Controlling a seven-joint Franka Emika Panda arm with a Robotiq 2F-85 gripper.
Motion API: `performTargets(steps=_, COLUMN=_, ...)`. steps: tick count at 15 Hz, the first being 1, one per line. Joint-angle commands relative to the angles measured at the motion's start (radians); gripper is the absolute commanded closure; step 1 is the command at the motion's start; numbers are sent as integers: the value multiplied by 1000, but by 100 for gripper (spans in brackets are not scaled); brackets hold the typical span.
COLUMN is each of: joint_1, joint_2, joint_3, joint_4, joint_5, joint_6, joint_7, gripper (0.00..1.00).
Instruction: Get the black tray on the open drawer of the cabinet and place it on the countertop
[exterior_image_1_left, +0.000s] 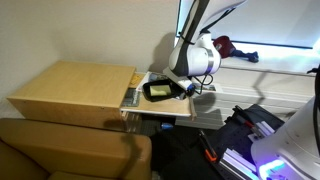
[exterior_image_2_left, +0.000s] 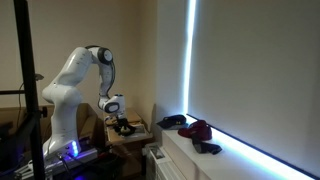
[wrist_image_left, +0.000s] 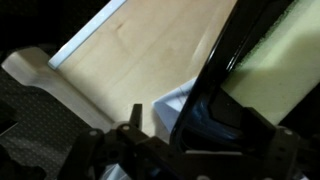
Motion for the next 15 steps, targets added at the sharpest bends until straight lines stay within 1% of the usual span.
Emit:
performTargets(steps=1, joint_1=8, joint_2=1, joint_3=-5, joint_4=3, joint_5=20, joint_6=-4, joint_7=-15, gripper=0)
performTargets(steps=2, joint_1=-7, joint_2=1, joint_3=11, joint_4=2, joint_5=21, joint_6=-11, joint_7=-15, gripper=0)
performTargets(steps=3, joint_1=5, joint_2=3, joint_3=-7, joint_4=1, joint_5=18, joint_6=-28, joint_7=-18, gripper=0)
performTargets(steps=5, joint_1=-44, joint_2=11, joint_3=40, joint_4=6, joint_5=12, joint_6=-59, joint_7=-31, gripper=0)
performTargets(steps=7, joint_1=-12, joint_2=17, joint_3=12, joint_4=9, joint_5=10, joint_6=-96, joint_7=-34, gripper=0)
performTargets(steps=8, joint_1=3, joint_2=4, joint_3=6, joint_4=1, joint_5=22, joint_6=-65, joint_7=-22, gripper=0)
performTargets(steps=10, joint_1=4, joint_2=5, joint_3=5, joint_4=1, joint_5=22, joint_6=-82, joint_7=-23, gripper=0)
performTargets(steps=11, joint_1=19, joint_2=5, joint_3=-9, joint_4=1, joint_5=21, joint_6=-80, joint_7=-19, gripper=25)
performTargets(steps=12, joint_1=25, joint_2=4, joint_3=-15, joint_4=1, joint_5=20, joint_6=-81, joint_7=-18, gripper=26)
performTargets(steps=15, joint_1=43, joint_2=6, joint_3=-31, joint_4=0, joint_5=22, joint_6=-72, joint_7=-12, gripper=47)
